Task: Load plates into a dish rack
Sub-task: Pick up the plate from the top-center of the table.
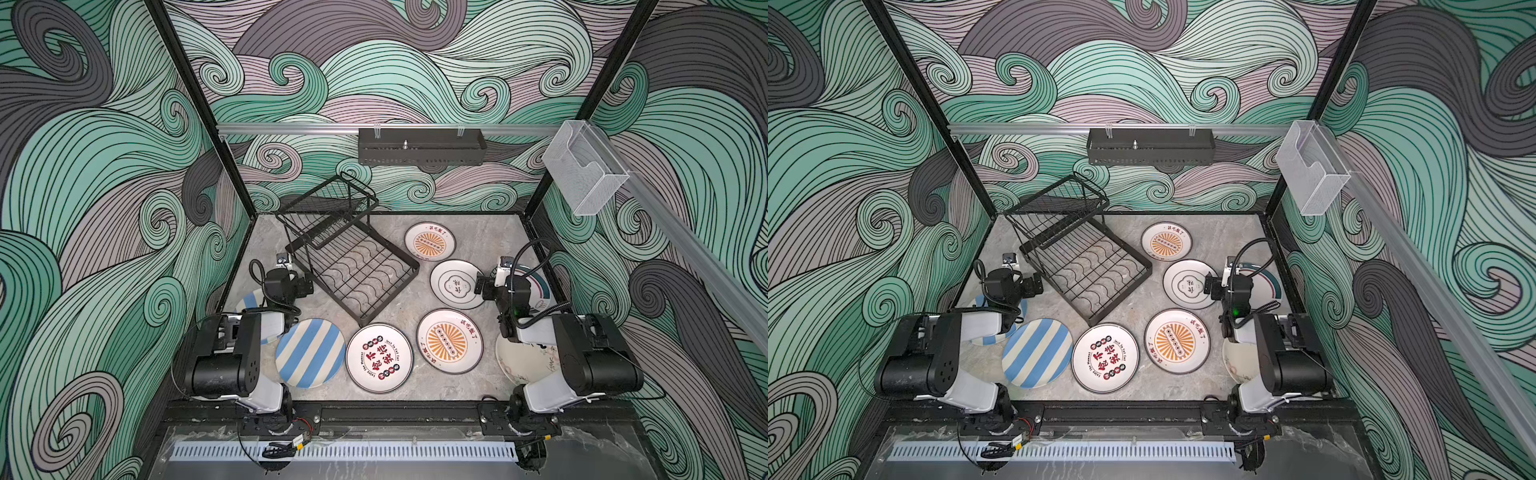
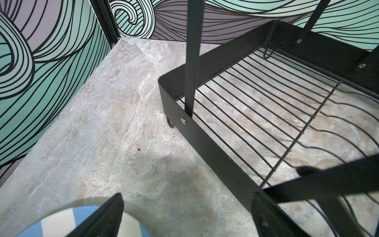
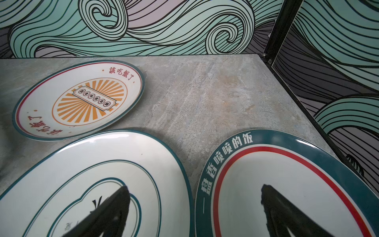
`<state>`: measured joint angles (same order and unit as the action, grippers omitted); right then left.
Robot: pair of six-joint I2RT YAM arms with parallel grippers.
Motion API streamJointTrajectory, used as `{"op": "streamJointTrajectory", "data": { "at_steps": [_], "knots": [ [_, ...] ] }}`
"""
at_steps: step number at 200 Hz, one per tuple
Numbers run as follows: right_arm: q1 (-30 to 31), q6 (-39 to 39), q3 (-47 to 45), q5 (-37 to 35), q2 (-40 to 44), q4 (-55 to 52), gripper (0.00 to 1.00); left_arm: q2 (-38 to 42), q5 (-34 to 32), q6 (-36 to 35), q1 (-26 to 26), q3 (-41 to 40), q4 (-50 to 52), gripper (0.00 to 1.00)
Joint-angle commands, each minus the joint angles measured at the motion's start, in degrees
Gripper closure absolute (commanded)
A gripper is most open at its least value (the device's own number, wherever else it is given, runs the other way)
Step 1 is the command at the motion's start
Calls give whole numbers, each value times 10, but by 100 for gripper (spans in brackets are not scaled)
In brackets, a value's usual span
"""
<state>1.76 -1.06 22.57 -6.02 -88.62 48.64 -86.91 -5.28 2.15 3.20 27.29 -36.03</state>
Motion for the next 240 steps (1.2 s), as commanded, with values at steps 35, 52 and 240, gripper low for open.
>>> {"op": "streamJointTrajectory", "data": {
  "at_steps": [35, 52, 240],
  "knots": [
    [3, 0, 4, 2, 5, 3, 1, -6, 9, 4, 0, 1, -12, 1],
    [3, 1, 5, 2, 4, 1, 1, -7, 10, 4, 0, 2, -11, 1],
    [3, 3, 31, 3, 37, -58, 3, 2, 20, -8, 5, 29, 26, 1]
  ]
}}
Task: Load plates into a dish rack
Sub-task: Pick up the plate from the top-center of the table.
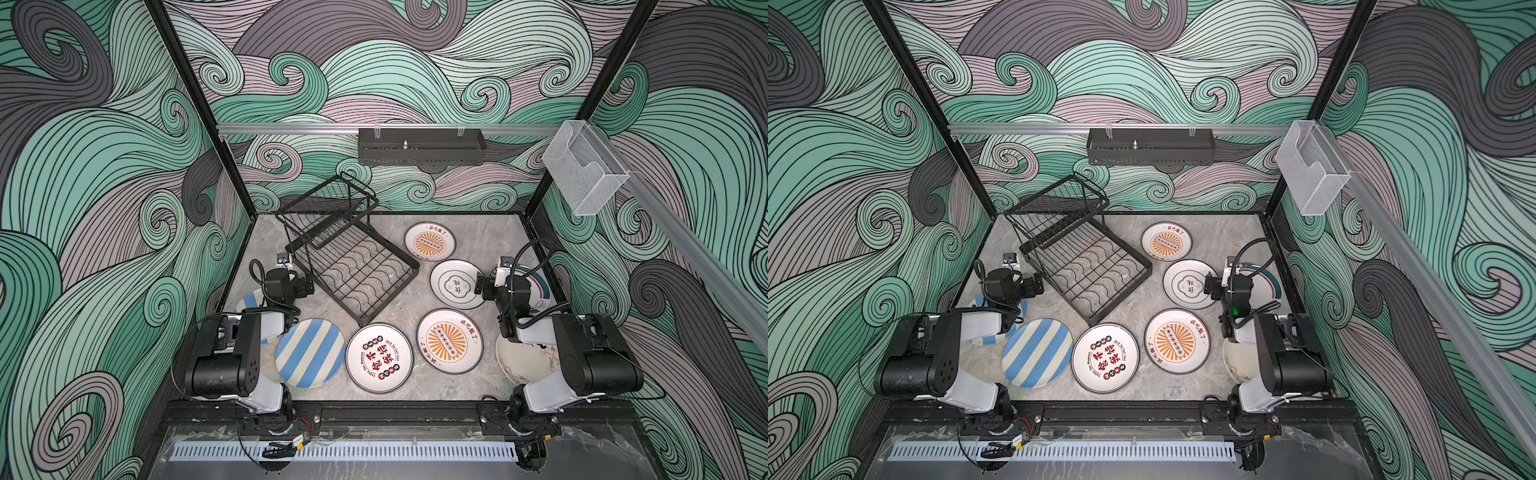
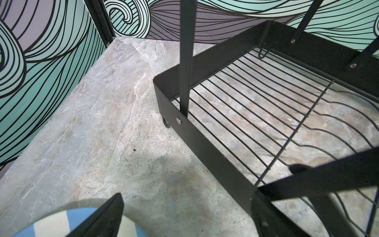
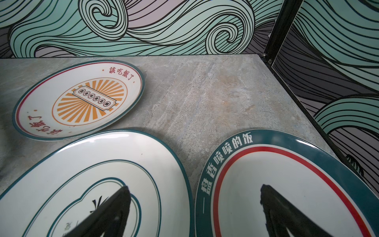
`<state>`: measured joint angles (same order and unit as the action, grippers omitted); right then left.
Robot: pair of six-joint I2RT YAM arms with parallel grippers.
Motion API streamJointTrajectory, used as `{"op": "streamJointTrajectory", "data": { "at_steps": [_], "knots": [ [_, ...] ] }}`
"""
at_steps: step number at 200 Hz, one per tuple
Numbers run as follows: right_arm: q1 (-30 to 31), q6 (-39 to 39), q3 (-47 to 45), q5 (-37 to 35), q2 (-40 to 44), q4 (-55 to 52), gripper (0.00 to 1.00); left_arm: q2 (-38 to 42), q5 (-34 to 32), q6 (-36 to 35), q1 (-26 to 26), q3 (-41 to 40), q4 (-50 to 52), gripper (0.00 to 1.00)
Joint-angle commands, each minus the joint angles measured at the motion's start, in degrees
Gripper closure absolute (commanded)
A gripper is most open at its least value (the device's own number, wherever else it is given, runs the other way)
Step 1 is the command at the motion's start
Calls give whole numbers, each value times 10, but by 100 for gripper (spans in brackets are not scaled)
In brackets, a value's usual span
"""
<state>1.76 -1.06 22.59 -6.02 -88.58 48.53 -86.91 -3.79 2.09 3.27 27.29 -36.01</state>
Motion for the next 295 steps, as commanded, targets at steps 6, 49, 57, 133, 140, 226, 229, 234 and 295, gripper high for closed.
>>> {"op": "streamJointTrajectory", "data": {
  "at_steps": [6, 49, 57, 133, 140, 226, 229, 234, 295],
  "knots": [
    [1, 8, 62, 8, 53, -131, 4, 11, 5, -7, 4, 56, 80, 1],
    [-23, 43, 286, 206, 39, -480, 14, 69, 12, 82, 3, 168, 303, 1],
    [-24, 44, 322, 234, 23, -513, 15, 87, 25, 100, 3, 168, 308, 1],
    [-44, 112, 482, 387, -141, -553, 23, 253, 104, 216, -2, 191, 450, 1],
    [-48, 125, 492, 399, -155, -544, 23, 267, 119, 212, -2, 198, 462, 2],
    [-51, 134, 628, 432, -298, -618, 28, 275, 151, 144, 1, 328, 574, 1],
    [-51, 135, 631, 435, -302, -620, 28, 271, 153, 142, 2, 333, 573, 1],
    [-51, 136, 636, 436, -308, -622, 29, 267, 155, 140, 2, 340, 574, 1],
    [-35, 152, 660, 426, -356, -631, 30, 231, 175, 124, 7, 422, 614, 1]
  ]
}}
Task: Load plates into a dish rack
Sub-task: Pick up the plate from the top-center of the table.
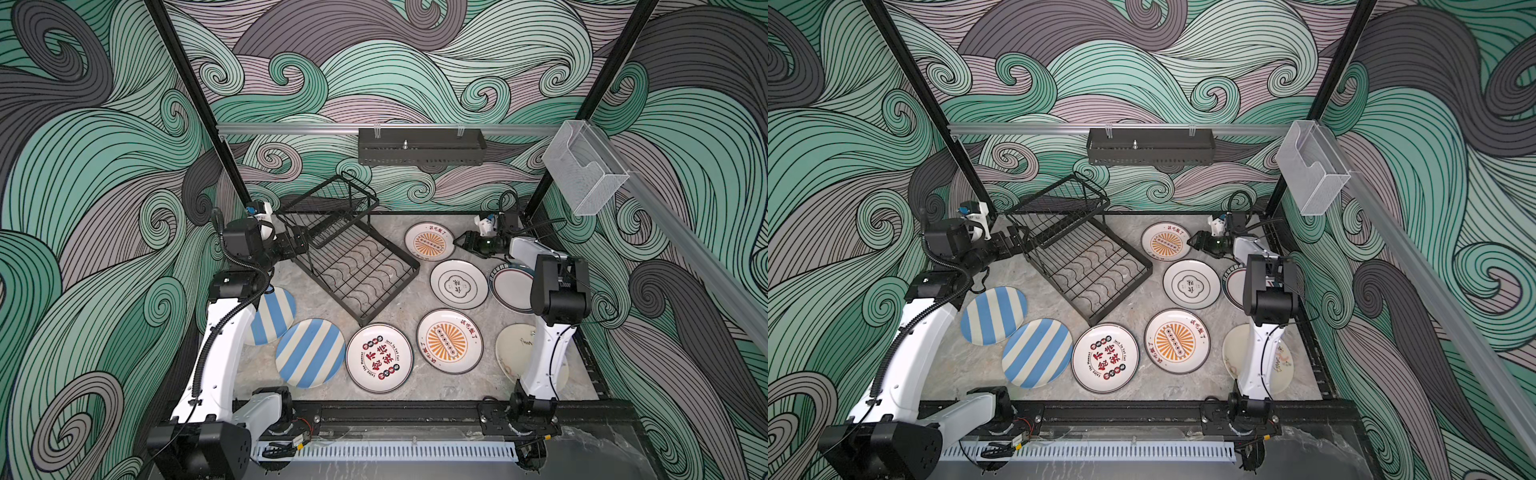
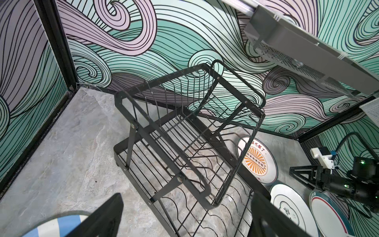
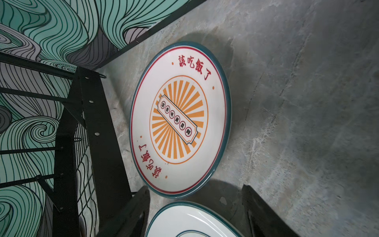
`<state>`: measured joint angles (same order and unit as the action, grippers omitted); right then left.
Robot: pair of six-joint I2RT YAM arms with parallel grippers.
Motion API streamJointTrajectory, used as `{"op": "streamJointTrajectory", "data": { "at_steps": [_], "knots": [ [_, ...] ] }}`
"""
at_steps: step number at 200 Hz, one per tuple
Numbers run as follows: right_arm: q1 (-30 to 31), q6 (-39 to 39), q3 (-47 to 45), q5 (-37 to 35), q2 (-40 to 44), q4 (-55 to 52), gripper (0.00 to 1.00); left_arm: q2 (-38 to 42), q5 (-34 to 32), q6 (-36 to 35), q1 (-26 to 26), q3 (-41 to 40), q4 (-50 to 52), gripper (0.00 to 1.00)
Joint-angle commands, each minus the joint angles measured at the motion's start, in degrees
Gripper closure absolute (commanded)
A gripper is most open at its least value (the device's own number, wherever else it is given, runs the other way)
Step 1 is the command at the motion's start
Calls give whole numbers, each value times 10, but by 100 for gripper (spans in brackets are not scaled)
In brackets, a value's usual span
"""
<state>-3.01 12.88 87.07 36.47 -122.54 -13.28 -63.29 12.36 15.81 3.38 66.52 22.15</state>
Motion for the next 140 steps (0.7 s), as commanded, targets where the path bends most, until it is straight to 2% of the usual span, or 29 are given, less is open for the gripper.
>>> {"op": "streamJointTrajectory", "data": {
  "at_steps": [1, 45, 94, 140],
  "knots": [
    [13, 13, 15, 1, -17, -13, 30, -5, 14, -13, 6, 30, 32, 1],
    [22, 33, 28, -8, -32, 7, 32, -7, 18, -16, 16, 41, 41, 1],
    [22, 54, 92, -29, -73, -61, 38, -23, 37, -11, 29, 60, 73, 1],
    [23, 69, 96, -41, -87, -89, 42, -37, 57, -16, 34, 75, 86, 1]
  ]
}}
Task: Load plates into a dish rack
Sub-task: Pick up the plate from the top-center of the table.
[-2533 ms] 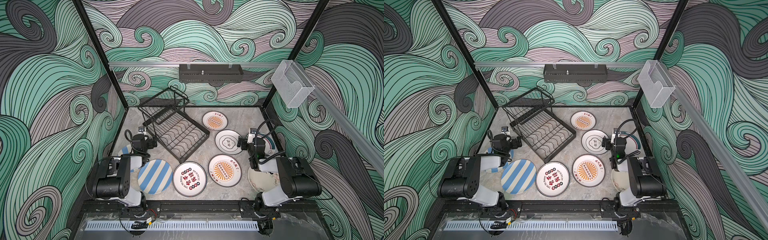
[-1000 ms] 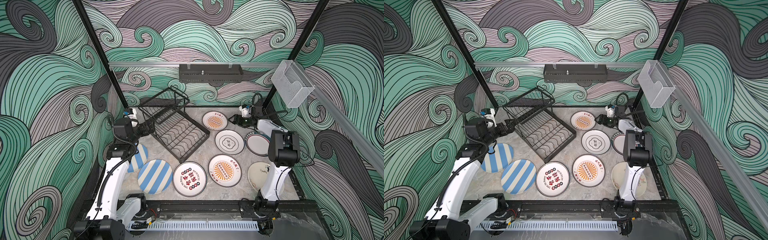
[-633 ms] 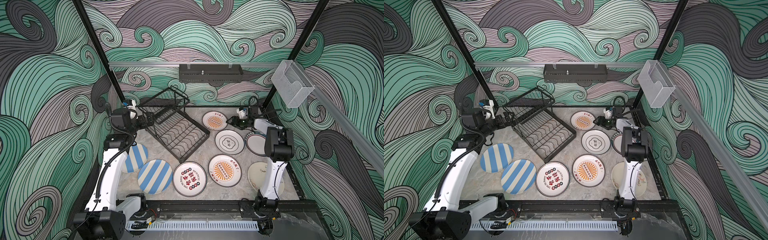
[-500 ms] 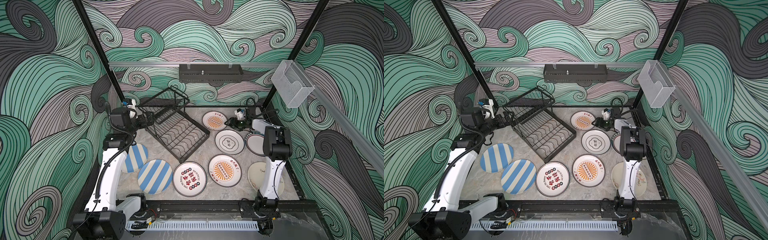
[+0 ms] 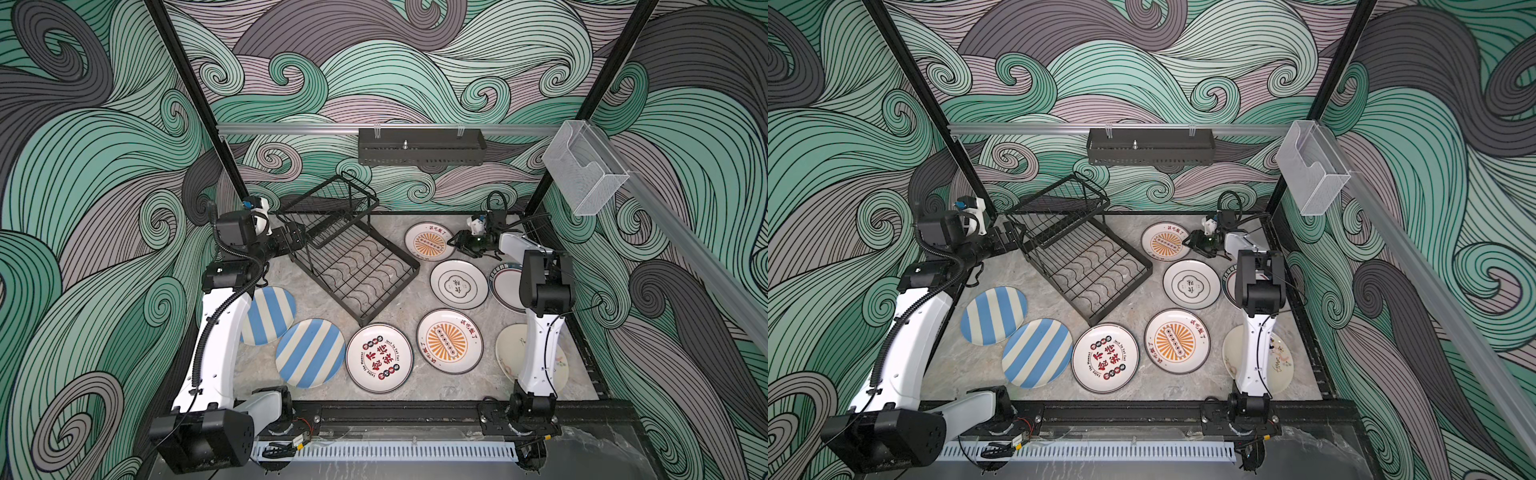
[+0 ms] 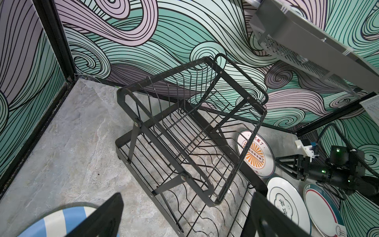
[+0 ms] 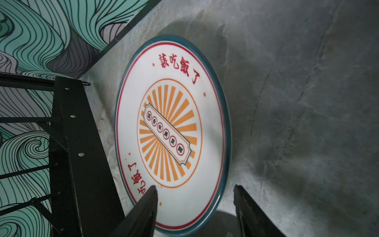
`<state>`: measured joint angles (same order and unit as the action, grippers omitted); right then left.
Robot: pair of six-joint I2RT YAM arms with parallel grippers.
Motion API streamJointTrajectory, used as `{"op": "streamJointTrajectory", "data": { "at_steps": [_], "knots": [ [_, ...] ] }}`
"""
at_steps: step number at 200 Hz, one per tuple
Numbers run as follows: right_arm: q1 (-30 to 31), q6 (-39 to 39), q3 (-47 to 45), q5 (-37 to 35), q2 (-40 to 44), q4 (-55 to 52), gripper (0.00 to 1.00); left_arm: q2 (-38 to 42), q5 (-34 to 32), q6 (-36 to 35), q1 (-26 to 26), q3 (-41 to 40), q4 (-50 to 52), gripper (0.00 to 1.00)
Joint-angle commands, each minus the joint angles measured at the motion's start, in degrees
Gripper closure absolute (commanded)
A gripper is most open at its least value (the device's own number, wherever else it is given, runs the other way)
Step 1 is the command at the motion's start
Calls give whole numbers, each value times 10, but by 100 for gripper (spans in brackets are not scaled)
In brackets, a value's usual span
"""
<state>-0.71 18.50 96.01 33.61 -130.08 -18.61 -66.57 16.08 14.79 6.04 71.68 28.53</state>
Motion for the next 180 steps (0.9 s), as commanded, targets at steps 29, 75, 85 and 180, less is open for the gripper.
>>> {"op": "streamJointTrajectory", "data": {
  "at_steps": [29, 75, 85, 180],
  "knots": [
    [0, 26, -5, 5, -16, -23, 44, -9, 25, -10, 10, 21, 24, 1],
    [-1, 76, -18, 25, -26, 41, 51, -13, 26, -13, 13, 21, 26, 2],
    [-1, 87, -21, 27, -29, 52, 52, -14, 27, -16, 13, 20, 27, 1],
    [-12, 187, -79, 37, -38, 183, 72, -23, 19, -32, 17, 11, 28, 2]
  ]
}}
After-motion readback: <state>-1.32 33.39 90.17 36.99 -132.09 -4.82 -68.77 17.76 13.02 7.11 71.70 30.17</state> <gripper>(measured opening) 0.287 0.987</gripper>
